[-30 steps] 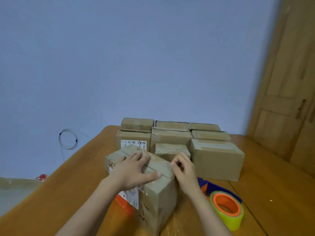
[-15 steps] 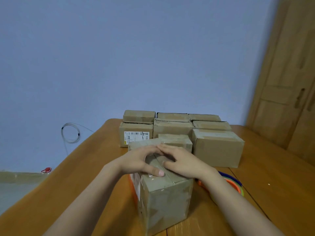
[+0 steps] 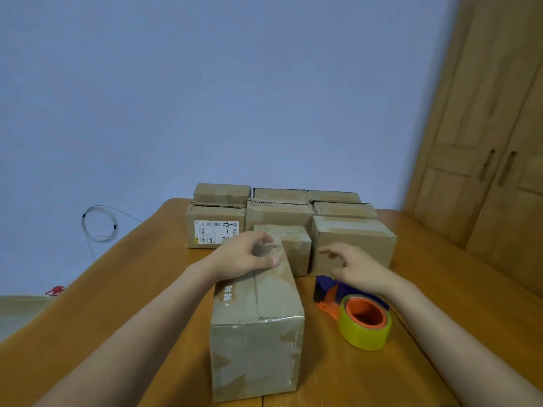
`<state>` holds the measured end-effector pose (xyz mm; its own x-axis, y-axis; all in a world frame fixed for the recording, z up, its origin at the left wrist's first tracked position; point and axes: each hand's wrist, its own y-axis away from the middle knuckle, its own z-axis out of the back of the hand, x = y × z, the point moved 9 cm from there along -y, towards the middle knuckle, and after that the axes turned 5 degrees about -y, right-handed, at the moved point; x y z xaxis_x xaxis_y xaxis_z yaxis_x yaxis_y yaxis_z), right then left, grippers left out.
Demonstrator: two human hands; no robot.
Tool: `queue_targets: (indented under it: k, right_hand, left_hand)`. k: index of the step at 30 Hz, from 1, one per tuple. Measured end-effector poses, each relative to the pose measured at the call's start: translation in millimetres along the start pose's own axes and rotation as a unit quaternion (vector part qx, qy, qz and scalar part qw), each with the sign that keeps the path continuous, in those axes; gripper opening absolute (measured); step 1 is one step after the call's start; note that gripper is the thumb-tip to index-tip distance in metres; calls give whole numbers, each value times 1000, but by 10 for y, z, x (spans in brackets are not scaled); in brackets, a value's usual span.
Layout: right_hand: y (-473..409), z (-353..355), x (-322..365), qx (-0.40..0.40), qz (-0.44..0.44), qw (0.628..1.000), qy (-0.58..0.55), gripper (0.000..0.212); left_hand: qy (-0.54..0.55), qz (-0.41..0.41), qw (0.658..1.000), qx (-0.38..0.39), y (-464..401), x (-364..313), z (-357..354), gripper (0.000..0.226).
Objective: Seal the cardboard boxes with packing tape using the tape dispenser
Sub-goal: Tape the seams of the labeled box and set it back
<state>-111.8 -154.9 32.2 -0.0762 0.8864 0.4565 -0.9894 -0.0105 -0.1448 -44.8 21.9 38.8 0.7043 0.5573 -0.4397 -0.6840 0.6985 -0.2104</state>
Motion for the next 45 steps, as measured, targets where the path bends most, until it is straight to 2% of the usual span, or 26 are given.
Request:
queue_targets:
  k: [2,4,8,11,13,15,16,20,24,26,28,29,31,34,37,42,45]
  right_hand:
    - [23,-178,-413,67,-74,993,69,68]
    - [73,-346,-750,106,-130,980,108,72]
    - [75,-452,-1059,55,-160,978,119,56]
    - [36,-473,-1131,19,-168,977,130,60]
    - [13,-428,-1127,-5,-174,976,128,50]
    - [-24,-256,-1055,-72,-146,982,100,32]
    - [-35,-137,-975,-111,-112,985,66,31]
    - [45,472,-497,-256,38,964,-53,43]
    - [90,893,-53,-306,132,942,-29,47]
    - [105,982,120,-302,164,939,0,58]
    - [99,1022,242,-292,179,939,31,65]
    - [95,1031,295,-289,188,938,44,65]
    - [96,1059,402,-293,205,932,54,64]
    - [98,1124,551,-307,222,924,50,67]
    - [95,1131,675,-304,231,922,62,70]
    - [100,1102,805,-304,247,918,57,68]
    - [56,1096,824,-307,241,918,69,67]
  left_hand:
    - [-49,13,999,17,-37,17,-47,82]
    - [-90,20,995,37,-61,10,-101,75]
    - [-136,18,990,41,-61,-68,-120,65]
    - [-138,21,989,45,-48,-85,-113,65]
    - [-128,20,990,48,-51,-102,-125,65]
    - [-115,18,992,53,-67,-139,-156,66]
    - [-112,19,992,56,-75,-156,-178,67]
    - [-125,19,990,57,-113,-270,-244,65]
    - [-113,-5,993,43,-130,-374,-252,62]
    - [-41,-19,998,49,-117,-379,-250,57]
    - [116,2,993,20,-92,-346,-157,46]
    - [203,25,979,-21,-83,-300,-57,44]
    - [332,72,936,-93,-54,-222,140,58]
    - [471,85,876,-61,-56,-324,203,74]
    - [513,73,855,-30,-38,-497,238,71]
    - [532,45,845,-40,-13,-495,356,33]
    - [522,50,851,-24,15,-428,374,23]
